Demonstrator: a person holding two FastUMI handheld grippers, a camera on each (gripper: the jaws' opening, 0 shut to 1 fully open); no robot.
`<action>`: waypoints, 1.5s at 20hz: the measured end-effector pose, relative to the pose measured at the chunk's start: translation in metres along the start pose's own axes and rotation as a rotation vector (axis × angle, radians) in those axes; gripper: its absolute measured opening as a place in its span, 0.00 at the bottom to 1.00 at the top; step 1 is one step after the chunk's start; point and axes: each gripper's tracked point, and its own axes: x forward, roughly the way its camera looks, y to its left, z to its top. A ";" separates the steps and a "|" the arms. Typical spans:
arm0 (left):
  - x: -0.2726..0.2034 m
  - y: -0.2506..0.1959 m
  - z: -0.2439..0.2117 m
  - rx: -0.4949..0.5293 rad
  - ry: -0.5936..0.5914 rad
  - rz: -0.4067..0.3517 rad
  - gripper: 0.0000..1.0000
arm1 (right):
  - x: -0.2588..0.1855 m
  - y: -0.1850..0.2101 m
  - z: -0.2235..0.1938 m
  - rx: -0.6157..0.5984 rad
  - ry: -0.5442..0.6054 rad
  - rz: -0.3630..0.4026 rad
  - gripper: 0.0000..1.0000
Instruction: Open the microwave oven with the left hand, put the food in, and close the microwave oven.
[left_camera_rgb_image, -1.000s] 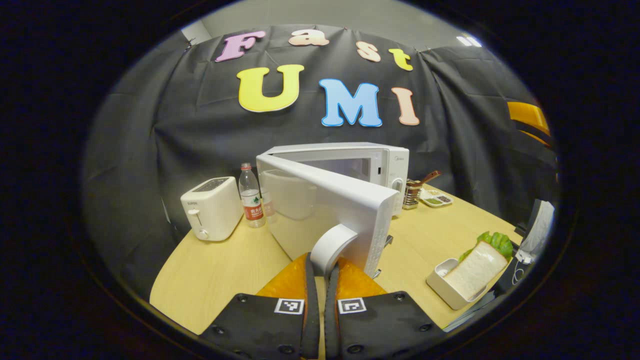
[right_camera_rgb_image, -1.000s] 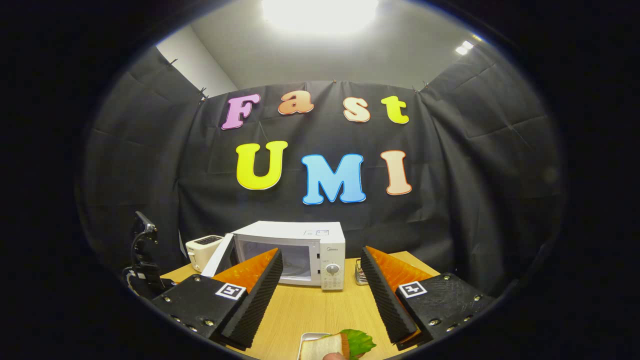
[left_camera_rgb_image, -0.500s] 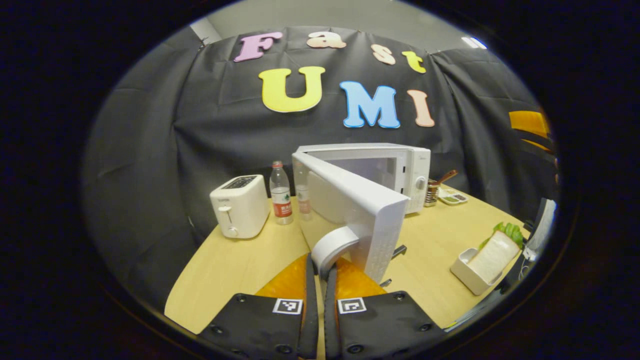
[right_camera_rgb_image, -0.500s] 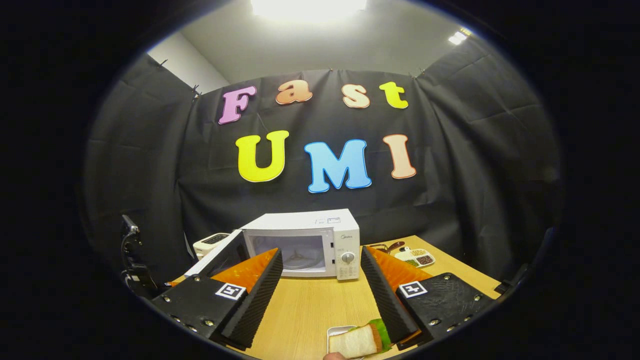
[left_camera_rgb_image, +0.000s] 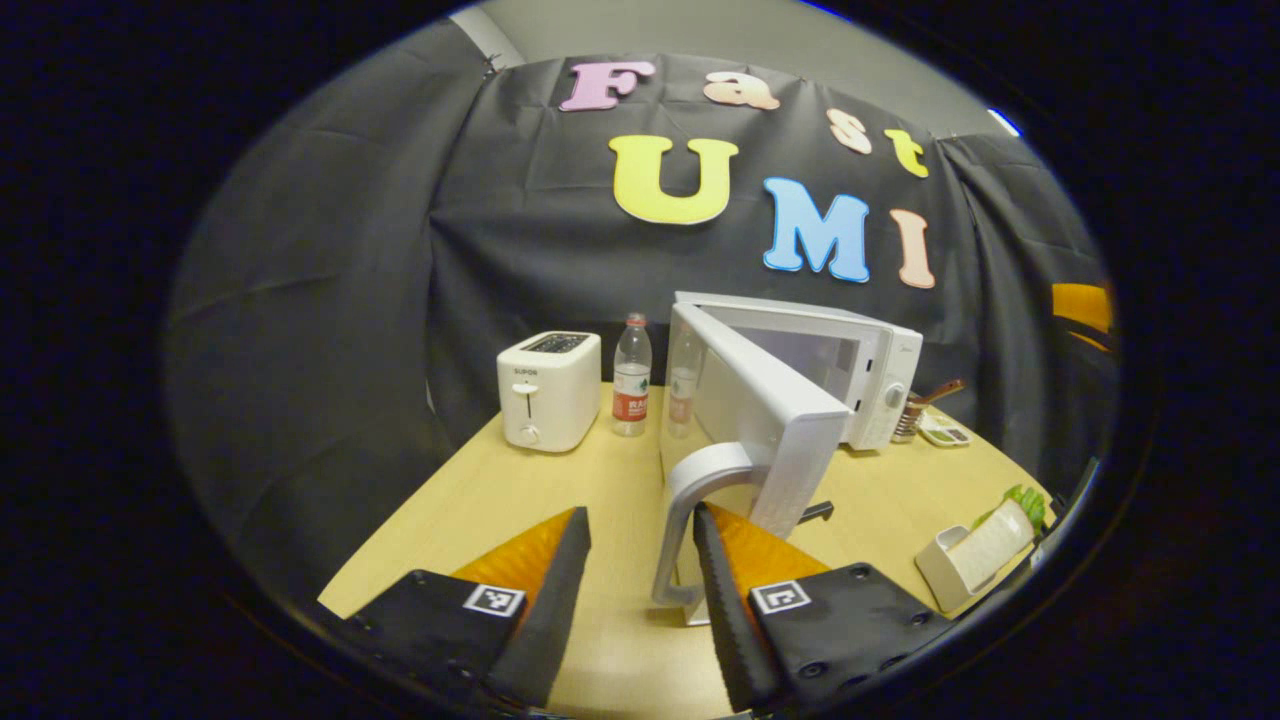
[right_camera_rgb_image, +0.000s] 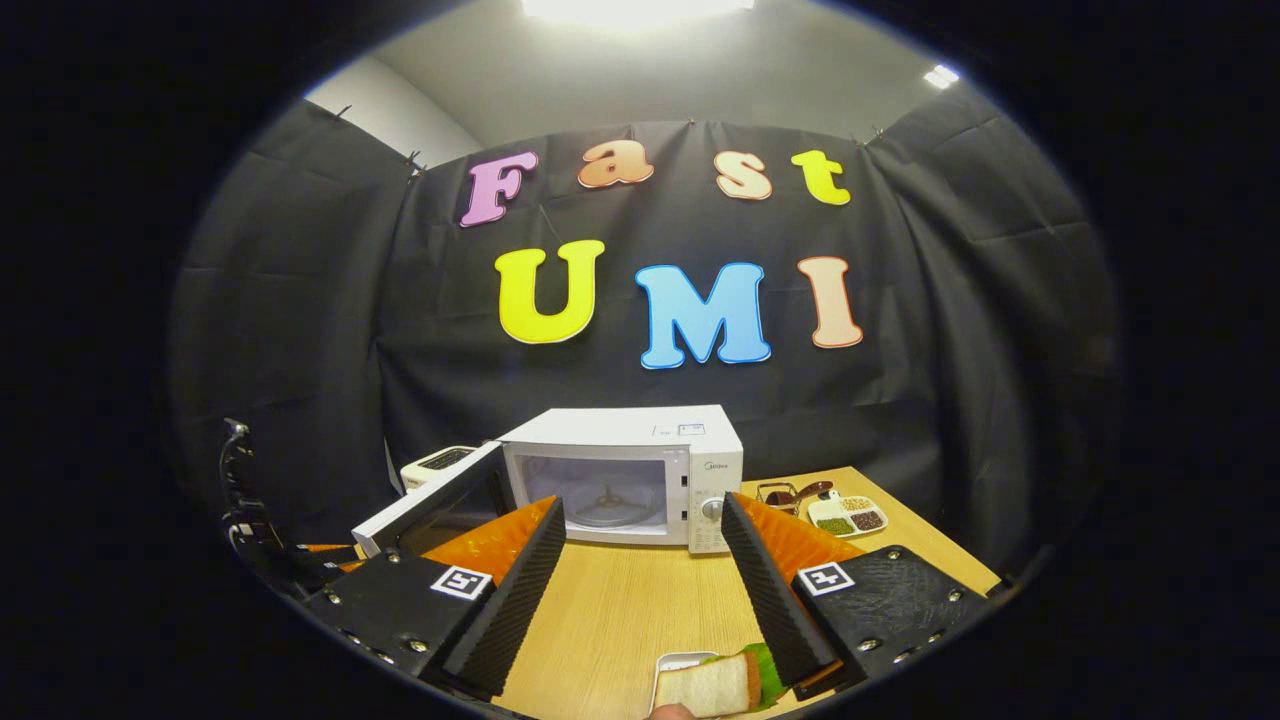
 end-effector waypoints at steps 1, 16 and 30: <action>-0.009 0.002 0.005 0.009 -0.015 0.016 0.89 | 0.002 -0.005 -0.003 -0.001 0.021 0.005 0.95; -0.098 -0.067 0.151 0.095 -0.304 0.126 0.97 | 0.005 -0.089 -0.125 0.124 0.435 0.112 0.96; -0.123 -0.114 0.129 0.102 -0.269 0.244 0.94 | -0.023 -0.099 -0.227 0.289 0.792 0.281 0.98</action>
